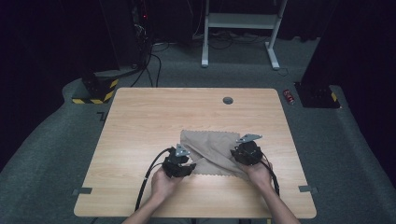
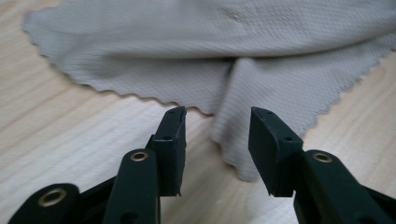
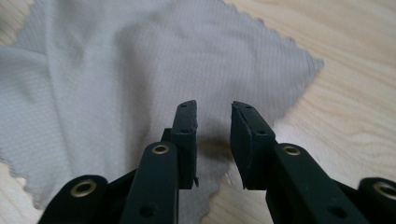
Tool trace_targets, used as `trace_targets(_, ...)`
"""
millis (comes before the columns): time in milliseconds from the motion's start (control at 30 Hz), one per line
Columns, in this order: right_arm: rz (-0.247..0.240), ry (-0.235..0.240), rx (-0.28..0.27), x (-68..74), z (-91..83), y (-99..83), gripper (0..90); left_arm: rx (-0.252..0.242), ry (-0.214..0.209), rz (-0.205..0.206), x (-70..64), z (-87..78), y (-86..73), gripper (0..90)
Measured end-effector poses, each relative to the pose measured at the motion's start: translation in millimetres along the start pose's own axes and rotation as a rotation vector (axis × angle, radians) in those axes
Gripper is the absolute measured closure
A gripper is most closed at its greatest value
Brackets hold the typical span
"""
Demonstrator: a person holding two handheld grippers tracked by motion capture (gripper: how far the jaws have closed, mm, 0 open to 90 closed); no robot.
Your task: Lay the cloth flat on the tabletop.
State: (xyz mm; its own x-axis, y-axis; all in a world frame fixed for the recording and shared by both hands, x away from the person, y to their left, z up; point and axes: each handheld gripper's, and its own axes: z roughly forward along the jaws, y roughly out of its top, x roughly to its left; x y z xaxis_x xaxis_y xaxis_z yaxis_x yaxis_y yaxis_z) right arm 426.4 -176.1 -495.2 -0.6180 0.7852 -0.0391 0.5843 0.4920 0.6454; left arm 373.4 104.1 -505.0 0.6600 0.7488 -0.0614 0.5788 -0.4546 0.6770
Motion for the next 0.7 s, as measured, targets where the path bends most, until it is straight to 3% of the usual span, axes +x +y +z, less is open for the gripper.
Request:
trace_targets(167, 0.003, 0.009, 0.025, -1.7, 4.4, -3.7, 75.4, 0.029, -0.034, 0.021, -3.3, 7.5, 1.1, 70.3)
trace_targets(200, -0.001, 0.012, 0.042, -2.0, 8.0, -4.9, 77.6, 0.032, -0.04, 0.031, -0.5, 8.9, 2.7, 78.6)
trace_targets(300, 0.006, 0.012, 0.038, -3.1, 9.8, -5.8, 81.5, 0.031, -0.056, 0.023, 2.3, 8.4, 2.9, 88.4)
trace_targets(367, -0.016, -0.012, 0.041, -3.5, 10.0, -5.6, 88.7, 0.036, -0.074, 0.039, 3.3, 3.5, 2.0, 89.2)
trace_targets(500, -0.039, -0.048, 0.062, -5.2, 10.4, -2.9, 89.1, -0.014, -0.115, 0.02, 7.1, -17.9, -1.0, 89.3)
trace_targets(533, -0.036, -0.053, 0.063, -6.4, 10.8, -2.5, 89.1, -0.014, -0.115, 0.02, 7.1, -17.9, -1.0, 89.3)
trace_targets(600, -0.014, -0.051, 0.055, -9.8, 11.5, -2.9, 89.1, -0.016, -0.1, 0.023, 12.4, -38.7, -9.4, 89.3)
trace_targets(700, -0.009, -0.051, 0.049, -10.9, 11.9, -3.0, 88.8, -0.002, -0.092, 0.01, 16.8, -46.0, -16.8, 89.1)
